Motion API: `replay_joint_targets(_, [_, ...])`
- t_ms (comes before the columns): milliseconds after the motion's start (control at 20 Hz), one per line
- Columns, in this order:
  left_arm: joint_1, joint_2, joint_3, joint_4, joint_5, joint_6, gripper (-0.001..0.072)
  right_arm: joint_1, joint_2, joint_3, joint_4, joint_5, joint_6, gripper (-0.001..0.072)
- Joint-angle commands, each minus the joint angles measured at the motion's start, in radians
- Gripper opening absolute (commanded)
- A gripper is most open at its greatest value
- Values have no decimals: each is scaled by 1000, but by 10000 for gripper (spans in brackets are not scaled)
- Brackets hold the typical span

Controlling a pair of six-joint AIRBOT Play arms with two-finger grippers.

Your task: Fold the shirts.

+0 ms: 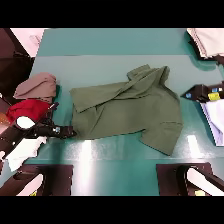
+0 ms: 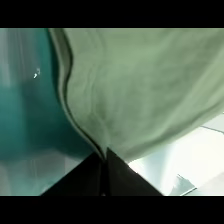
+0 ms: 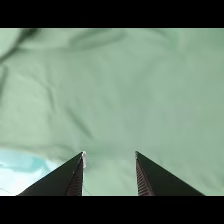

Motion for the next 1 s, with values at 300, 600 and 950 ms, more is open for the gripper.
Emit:
replay_joint_targets(300, [-11,1,156,45,-32,-6,24,-323,-27,-406,-215,-74,-41,368])
replay_joint_targets(600, [-11,1,156,45,-38,-6,24,-323,-198,-389,5,-183,-94,367])
replay_joint_targets(950, [-11,1,158,44,-49,-10,23,-204,-260,-371,8,-179,-115,54])
